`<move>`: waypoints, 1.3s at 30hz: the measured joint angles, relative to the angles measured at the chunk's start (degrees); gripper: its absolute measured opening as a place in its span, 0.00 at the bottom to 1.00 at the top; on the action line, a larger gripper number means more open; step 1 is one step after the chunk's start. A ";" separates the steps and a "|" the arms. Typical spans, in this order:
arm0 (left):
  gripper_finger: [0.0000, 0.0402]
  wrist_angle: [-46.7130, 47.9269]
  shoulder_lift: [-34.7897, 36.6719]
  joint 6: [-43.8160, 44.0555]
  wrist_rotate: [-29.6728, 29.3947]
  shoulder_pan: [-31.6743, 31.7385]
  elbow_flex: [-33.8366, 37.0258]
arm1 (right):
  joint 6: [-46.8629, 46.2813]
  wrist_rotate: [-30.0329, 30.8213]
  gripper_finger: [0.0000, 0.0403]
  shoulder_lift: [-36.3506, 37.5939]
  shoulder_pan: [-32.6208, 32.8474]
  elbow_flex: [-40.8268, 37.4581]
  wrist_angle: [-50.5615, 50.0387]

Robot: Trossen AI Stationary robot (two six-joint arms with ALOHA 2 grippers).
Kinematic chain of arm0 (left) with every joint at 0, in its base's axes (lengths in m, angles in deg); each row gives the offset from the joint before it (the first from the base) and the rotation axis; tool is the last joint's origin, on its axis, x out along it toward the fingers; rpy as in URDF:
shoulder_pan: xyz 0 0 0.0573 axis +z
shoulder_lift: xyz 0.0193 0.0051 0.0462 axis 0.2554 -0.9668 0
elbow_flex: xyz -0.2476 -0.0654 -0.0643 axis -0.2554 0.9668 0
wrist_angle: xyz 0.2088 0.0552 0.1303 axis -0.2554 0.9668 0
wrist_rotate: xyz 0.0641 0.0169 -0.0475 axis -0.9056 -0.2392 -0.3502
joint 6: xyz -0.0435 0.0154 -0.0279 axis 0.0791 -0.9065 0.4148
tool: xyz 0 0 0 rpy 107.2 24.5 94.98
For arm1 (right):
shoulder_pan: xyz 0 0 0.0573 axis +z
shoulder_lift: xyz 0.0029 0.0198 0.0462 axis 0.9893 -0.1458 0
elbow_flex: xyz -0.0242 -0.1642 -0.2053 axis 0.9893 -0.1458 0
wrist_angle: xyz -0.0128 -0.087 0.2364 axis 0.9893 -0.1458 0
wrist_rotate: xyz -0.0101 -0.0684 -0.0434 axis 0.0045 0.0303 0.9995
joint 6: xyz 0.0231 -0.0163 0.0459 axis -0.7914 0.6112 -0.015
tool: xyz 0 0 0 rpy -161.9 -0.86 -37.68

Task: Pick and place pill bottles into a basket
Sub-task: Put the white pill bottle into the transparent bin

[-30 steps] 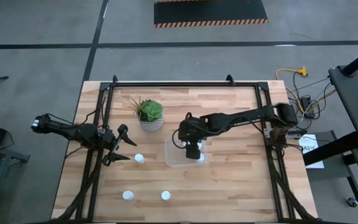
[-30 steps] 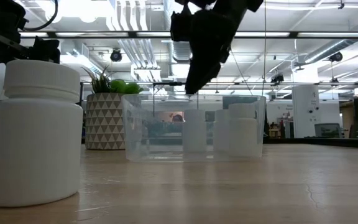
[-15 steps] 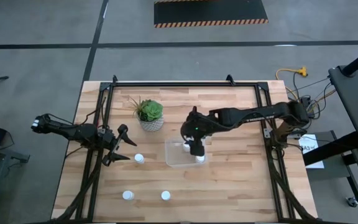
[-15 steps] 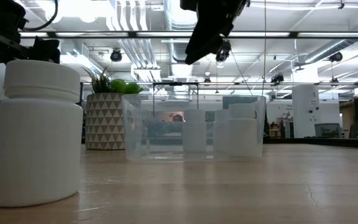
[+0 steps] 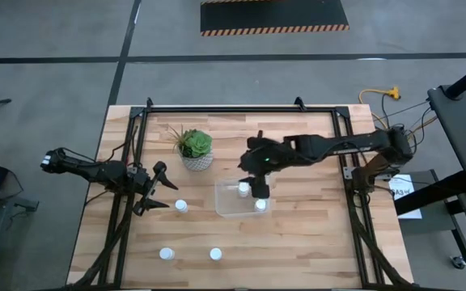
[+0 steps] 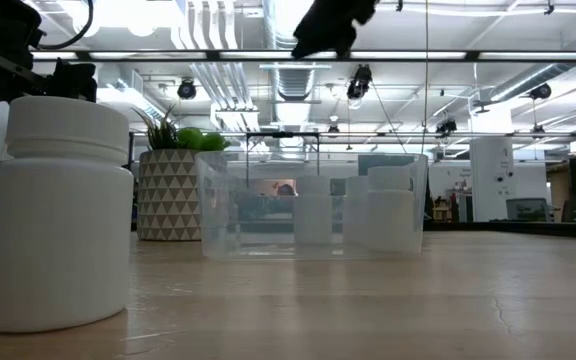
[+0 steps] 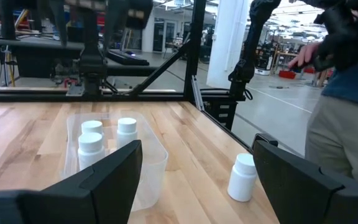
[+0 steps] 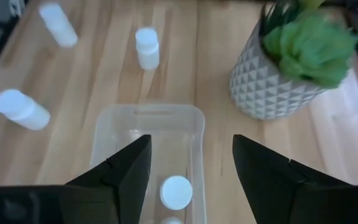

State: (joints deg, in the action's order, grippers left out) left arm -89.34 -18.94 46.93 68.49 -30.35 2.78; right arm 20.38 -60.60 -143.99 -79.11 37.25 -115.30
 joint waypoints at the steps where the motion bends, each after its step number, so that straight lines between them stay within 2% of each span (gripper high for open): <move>1: 0.72 -0.02 0.00 0.00 0.00 0.00 -0.01 | -0.05 0.01 0.53 1.04 -0.07 0.00 0.05; 14: 0.72 -0.01 0.00 0.00 0.00 -0.01 0.00 | 1.21 0.14 0.53 16.31 -3.92 -0.96 0.23; 19: 0.72 0.00 0.00 0.00 0.00 -0.01 0.00 | -0.46 0.26 0.53 23.11 -6.13 -6.21 3.38; 23: 0.72 0.00 0.00 0.00 0.00 0.00 -0.01 | -2.10 0.28 0.53 30.00 -7.09 -14.93 12.24; 30: 0.72 0.00 0.00 -0.02 0.00 0.00 0.01 | -6.20 -2.20 0.53 41.98 -7.07 -32.74 44.51; 32: 0.72 0.00 0.00 0.00 0.00 0.00 -0.01 | -7.23 -3.18 0.53 45.06 -7.06 -36.32 50.46; 35: 0.72 0.00 0.00 -0.02 0.00 -0.01 -0.01 | -8.64 -3.70 0.53 49.88 -7.02 -39.79 51.98; 39: 0.72 0.00 0.00 0.00 0.00 0.00 0.01 | -9.71 -3.66 0.53 56.00 -7.02 -42.19 46.97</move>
State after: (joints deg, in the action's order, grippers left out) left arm -89.34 -18.94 46.93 68.49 -30.35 2.79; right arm 10.67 -64.25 -87.99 -86.13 -4.94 -68.33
